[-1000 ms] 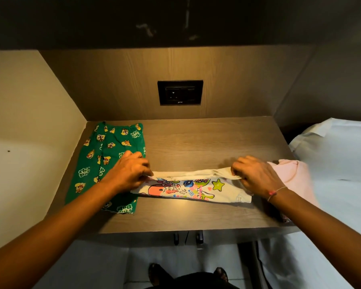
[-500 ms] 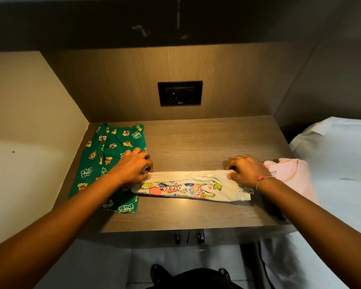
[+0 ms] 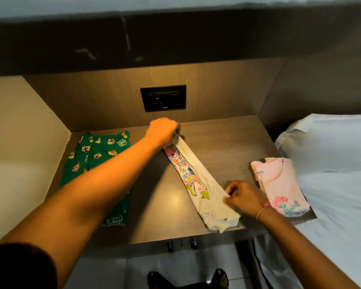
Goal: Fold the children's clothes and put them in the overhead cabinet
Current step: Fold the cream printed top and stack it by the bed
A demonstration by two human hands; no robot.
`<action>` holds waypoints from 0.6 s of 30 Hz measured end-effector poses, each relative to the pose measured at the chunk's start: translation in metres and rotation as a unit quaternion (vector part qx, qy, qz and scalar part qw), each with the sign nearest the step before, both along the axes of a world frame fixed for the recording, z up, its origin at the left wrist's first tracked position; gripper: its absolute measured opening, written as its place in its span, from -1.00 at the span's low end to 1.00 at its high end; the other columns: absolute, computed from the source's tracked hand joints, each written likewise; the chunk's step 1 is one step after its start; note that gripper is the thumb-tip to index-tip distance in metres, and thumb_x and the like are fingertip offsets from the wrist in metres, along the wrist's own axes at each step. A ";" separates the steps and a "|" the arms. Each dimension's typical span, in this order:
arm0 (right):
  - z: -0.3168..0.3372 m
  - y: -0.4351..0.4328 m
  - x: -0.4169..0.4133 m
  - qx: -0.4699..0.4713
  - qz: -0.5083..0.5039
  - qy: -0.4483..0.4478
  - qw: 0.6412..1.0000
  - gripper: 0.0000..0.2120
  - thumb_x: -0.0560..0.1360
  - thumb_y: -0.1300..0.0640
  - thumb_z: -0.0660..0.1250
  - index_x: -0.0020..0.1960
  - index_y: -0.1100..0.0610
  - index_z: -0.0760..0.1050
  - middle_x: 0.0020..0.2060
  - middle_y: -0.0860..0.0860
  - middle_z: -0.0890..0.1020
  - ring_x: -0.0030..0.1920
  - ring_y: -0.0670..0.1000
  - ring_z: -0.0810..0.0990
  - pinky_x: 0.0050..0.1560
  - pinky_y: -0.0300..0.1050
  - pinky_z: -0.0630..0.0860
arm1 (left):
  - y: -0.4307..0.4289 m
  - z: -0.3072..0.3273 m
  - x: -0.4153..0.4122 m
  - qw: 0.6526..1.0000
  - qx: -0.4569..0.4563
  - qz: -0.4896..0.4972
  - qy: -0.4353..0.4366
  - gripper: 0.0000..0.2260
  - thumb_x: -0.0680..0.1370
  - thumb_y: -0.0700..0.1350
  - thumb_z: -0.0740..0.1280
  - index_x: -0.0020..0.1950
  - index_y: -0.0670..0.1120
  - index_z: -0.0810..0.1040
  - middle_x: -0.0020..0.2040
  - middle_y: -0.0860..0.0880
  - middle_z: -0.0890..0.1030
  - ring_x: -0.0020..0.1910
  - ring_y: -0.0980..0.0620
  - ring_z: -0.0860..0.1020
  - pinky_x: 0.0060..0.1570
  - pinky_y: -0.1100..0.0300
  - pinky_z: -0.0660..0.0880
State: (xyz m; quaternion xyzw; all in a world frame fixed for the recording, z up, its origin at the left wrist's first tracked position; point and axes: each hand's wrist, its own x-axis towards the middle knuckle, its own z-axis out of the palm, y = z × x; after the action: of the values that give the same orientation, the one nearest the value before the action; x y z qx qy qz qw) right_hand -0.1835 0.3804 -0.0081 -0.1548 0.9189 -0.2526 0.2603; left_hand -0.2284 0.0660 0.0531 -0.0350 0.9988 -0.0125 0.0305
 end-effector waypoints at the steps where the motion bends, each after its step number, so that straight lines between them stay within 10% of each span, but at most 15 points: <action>1: -0.003 0.000 0.008 -0.017 -0.021 -0.001 1.000 -0.83 0.32 0.11 0.49 -0.27 -0.04 0.49 -0.39 -0.15 0.59 -0.36 -0.21 0.55 -0.45 -0.45 0.32 | 0.008 -0.006 -0.010 1.000 -0.002 -0.004 -0.005 -0.77 0.42 0.02 0.43 0.05 0.00 0.63 0.06 -0.12 0.63 0.06 -0.17 0.58 -0.08 0.04 0.51; 11: -0.017 -0.007 0.044 -0.080 -0.064 0.020 0.995 -0.80 0.35 -0.10 0.46 -0.19 -0.09 0.45 -0.31 -0.13 0.61 -0.26 -0.14 0.60 -0.22 -0.08 0.62 | 0.026 -0.059 -0.011 0.983 0.164 0.054 0.065 -0.59 0.46 -0.11 0.44 0.29 -0.01 0.46 0.26 -0.11 0.44 0.06 -0.23 0.57 -0.03 -0.11 0.59; 15: -0.007 0.019 0.048 -0.129 0.089 0.172 0.972 -0.85 0.47 -0.01 0.30 0.03 -0.14 0.45 -0.02 -0.20 0.55 0.05 -0.12 0.50 -0.04 -0.12 0.53 | 0.039 -0.062 0.070 0.958 0.271 0.043 0.086 -0.76 0.53 -0.02 0.35 0.19 0.09 0.52 0.19 0.02 0.54 0.13 0.01 0.51 0.10 -0.06 0.53; 18: -0.011 0.044 0.053 -0.109 0.237 0.234 0.937 -0.52 0.33 0.20 0.28 0.23 -0.08 0.44 0.22 -0.14 0.51 0.24 -0.04 0.42 0.16 -0.08 0.46 | 0.063 -0.073 0.153 0.952 0.300 -0.052 0.039 -0.70 0.48 0.13 0.28 0.20 0.18 0.51 0.18 0.14 0.54 0.19 0.13 0.40 0.17 -0.02 0.43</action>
State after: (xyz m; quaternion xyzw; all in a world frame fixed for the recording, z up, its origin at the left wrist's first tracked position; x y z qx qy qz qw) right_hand -0.1304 0.4241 -0.0192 -0.4500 0.8574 -0.2390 0.0716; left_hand -0.0755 0.1289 -0.0200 0.0277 0.9573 0.2878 -0.0005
